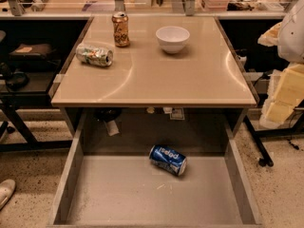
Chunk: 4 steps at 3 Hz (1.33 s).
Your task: Pick pepsi can from top drawer and place on counter
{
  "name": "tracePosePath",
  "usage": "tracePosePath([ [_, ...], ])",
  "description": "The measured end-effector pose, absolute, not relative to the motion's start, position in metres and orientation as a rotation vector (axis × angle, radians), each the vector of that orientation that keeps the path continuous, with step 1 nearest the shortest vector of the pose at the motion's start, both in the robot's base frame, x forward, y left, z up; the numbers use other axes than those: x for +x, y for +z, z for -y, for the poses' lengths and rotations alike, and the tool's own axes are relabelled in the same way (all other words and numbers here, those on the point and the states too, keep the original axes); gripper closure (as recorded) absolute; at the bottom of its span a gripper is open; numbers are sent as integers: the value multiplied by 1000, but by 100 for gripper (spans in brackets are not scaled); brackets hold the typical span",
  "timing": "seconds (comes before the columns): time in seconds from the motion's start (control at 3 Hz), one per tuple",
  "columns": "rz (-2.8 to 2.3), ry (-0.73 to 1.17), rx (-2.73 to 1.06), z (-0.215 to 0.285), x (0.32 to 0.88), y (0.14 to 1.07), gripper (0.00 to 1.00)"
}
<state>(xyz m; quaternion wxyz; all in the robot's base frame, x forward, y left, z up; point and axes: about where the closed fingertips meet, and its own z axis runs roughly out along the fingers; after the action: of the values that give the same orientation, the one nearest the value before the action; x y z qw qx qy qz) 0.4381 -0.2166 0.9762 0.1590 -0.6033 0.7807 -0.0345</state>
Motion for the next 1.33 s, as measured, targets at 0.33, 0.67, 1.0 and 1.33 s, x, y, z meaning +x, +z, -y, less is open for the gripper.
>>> tracePosePath([
  [0.33, -2232, -103, -1726, 216, 436, 967, 0],
  [0.67, -2224, -62, -1738, 214, 430, 939, 0],
  [1.0, -2203, 30, -1737, 215, 421, 878, 0],
  [1.33, -2195, 102, -1688, 217, 424, 814, 0],
])
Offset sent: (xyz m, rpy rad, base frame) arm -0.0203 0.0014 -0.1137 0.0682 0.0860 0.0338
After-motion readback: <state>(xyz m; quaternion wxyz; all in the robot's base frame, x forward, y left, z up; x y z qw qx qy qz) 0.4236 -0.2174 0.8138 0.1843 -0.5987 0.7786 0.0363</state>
